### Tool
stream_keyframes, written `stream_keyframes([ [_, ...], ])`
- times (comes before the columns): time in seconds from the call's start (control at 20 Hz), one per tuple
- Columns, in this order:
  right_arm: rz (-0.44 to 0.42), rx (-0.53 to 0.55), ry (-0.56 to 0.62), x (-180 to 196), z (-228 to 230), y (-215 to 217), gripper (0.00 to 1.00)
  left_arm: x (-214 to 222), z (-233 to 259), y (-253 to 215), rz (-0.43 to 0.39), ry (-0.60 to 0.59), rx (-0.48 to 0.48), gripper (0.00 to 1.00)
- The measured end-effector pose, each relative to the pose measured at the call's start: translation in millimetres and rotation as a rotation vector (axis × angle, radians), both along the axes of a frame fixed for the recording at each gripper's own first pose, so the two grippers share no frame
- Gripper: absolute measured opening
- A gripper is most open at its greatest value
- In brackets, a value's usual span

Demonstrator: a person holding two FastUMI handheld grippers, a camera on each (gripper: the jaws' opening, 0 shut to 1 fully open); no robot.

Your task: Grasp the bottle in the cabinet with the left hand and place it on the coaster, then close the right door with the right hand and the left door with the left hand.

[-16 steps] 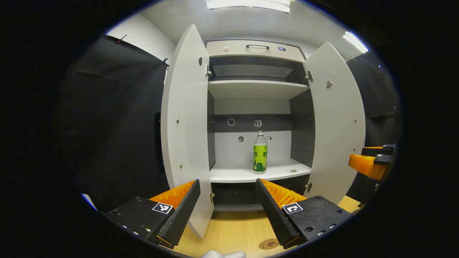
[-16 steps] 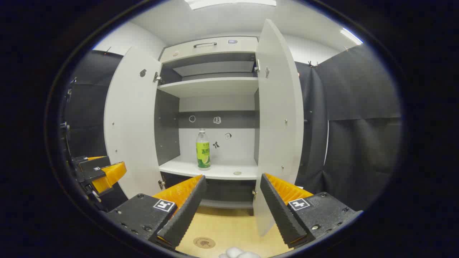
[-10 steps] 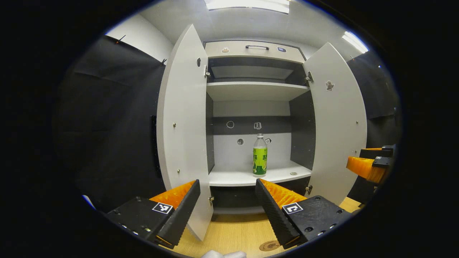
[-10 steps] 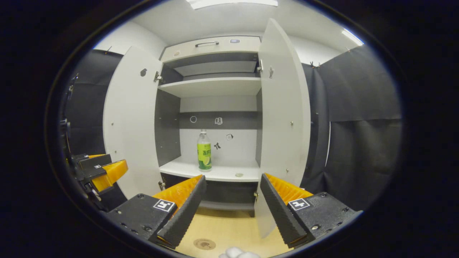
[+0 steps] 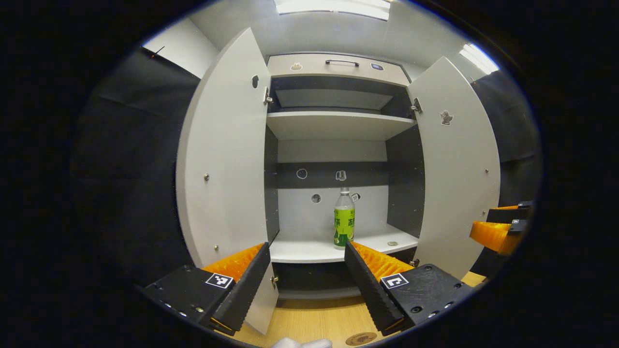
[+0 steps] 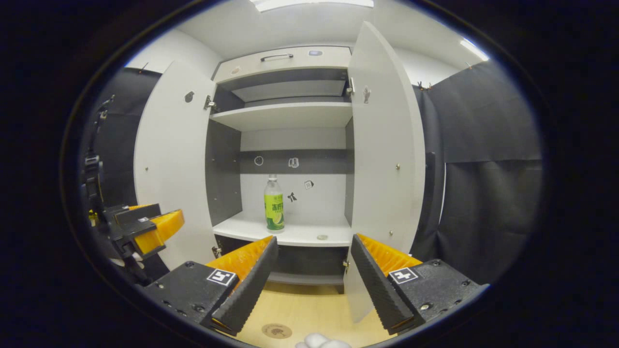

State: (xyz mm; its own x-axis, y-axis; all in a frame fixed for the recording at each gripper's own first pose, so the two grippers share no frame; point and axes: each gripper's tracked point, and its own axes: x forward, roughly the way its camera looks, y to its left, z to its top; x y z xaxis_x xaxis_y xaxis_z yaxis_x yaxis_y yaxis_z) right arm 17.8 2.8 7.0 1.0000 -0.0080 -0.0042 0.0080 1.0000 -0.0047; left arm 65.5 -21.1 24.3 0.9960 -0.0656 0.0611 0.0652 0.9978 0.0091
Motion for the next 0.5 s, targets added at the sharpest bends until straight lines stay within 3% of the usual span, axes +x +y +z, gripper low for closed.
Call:
stream_keyframes([
  [0.25, -0.029, -0.015, 0.007, -0.4, 4.9, -3.0, 0.96, 70.7, 20.1, -41.3, -0.067, -0.062, -0.023, 0.95],
  [0.35, -0.04, 0.004, 0.022, -1.9, 4.7, -4.6, 1.0, 103.9, 23.6, -57.7, -0.075, -0.082, -0.021, 0.95],
  [0.5, -0.071, 0.02, 0.034, -4.3, 5.1, -10.7, 0.96, 153.3, 15.3, -76.6, -0.081, -0.068, -0.014, 0.95],
])
